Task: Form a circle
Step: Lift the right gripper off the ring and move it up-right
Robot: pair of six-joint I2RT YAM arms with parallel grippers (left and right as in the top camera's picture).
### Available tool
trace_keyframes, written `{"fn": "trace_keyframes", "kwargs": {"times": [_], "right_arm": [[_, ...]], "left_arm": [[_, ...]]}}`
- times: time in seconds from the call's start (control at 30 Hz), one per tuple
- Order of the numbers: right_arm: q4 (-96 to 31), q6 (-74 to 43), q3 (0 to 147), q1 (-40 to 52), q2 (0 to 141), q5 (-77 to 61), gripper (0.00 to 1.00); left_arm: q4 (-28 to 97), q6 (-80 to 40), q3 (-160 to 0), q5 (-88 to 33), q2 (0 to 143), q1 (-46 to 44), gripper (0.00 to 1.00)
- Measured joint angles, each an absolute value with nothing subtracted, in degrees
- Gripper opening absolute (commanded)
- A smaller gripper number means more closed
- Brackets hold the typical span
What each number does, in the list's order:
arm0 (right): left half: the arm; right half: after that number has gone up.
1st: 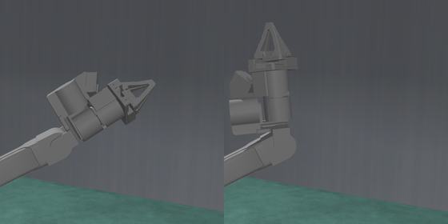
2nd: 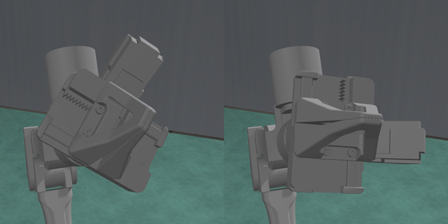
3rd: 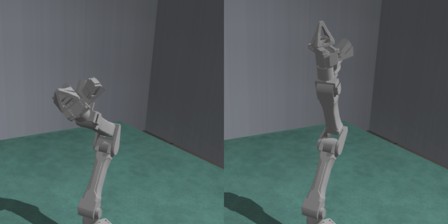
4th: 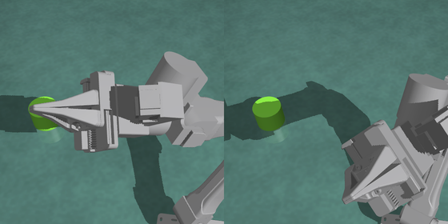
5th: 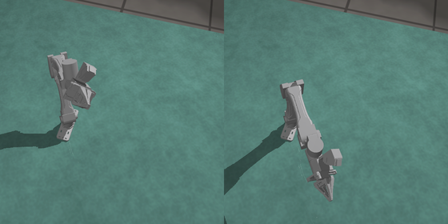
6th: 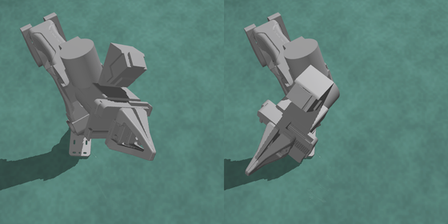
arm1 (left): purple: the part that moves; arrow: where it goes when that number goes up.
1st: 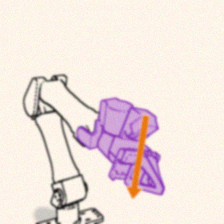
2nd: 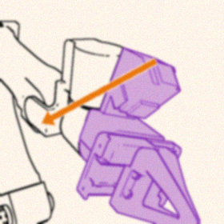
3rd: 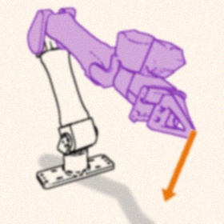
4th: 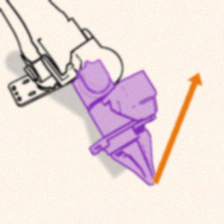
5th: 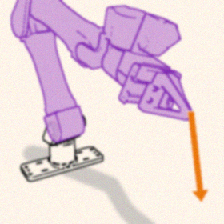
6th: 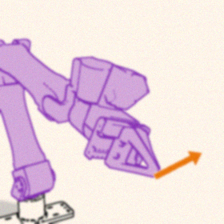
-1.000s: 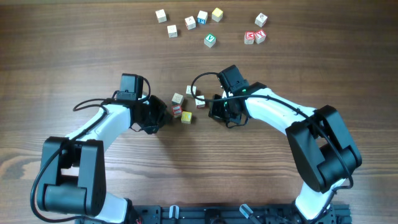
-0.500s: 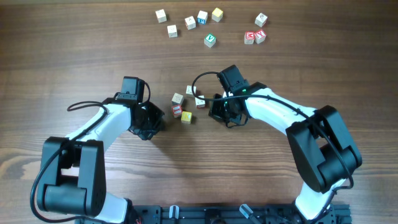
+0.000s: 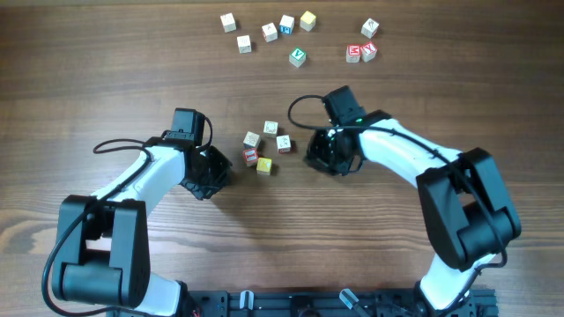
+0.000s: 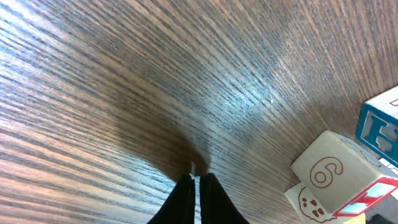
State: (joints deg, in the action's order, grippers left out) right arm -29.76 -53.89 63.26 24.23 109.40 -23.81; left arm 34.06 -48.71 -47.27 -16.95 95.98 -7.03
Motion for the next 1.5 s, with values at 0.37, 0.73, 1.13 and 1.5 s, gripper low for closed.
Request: {"fn": "trace_keyframes", "kwargs": {"times": [0.37,0.73,1.13,1.5], "right_arm": [[-26.2,-67.5,63.0,15.7,109.5,-41.7,0.92],[-21.1,-79.1,62.9,17.4,109.5,-41.8,0.14],[-6.3,-56.9,62.7,16.6,109.6,-27.1,0.05],[0.0,-52.3,62.7,23.4,113.9,-22.5,0.04]], "left_arm": [[33.6,-48.7,-47.4,-17.0,95.9,-7.0,0.09],[34.9,-48.5,-47.6,-12.8,95.6,-4.4,0.04],[36.3,-47.6,-47.6,-11.8,95.4,7.3,0.05],[34.0,-47.6,-47.6,-10.5,95.4,7.3,0.08]]}}
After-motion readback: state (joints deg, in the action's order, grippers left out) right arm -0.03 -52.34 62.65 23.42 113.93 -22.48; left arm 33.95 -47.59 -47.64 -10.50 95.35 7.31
